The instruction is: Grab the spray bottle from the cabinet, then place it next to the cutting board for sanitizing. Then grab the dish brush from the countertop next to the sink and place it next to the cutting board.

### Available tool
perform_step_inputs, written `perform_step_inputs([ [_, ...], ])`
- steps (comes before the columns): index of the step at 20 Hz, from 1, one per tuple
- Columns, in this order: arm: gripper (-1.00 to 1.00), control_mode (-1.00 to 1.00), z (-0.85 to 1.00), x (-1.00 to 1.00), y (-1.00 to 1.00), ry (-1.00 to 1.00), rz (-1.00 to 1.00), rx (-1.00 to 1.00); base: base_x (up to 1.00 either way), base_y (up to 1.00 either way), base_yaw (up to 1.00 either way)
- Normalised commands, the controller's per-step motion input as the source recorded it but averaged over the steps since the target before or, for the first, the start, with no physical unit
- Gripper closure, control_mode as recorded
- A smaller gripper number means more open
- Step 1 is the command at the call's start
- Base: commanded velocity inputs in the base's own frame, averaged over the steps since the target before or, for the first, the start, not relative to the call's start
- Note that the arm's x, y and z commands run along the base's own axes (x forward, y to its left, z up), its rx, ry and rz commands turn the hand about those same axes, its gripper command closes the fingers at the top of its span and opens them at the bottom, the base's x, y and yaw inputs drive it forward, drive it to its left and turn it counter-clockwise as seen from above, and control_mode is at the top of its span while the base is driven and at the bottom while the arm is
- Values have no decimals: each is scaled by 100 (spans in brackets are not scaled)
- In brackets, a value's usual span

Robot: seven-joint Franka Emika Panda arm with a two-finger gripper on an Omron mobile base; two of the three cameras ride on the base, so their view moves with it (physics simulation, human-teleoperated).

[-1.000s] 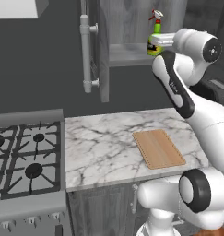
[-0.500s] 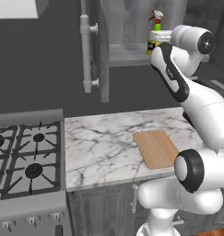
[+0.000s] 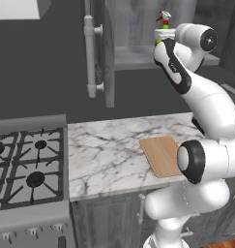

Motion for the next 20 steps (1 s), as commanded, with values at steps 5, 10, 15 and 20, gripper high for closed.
perform_step_inputs([
  [5,-100,-100,0,39,-12,0,0,0,0,0,0],
  [10,-100,-100,0,38,-1,0,0,0,0,0,0],
  [15,-100,-100,0,34,0,0,0,0,0,0,0],
  [20,-100,-100,0,30,0,0,0,0,0,0,0],
])
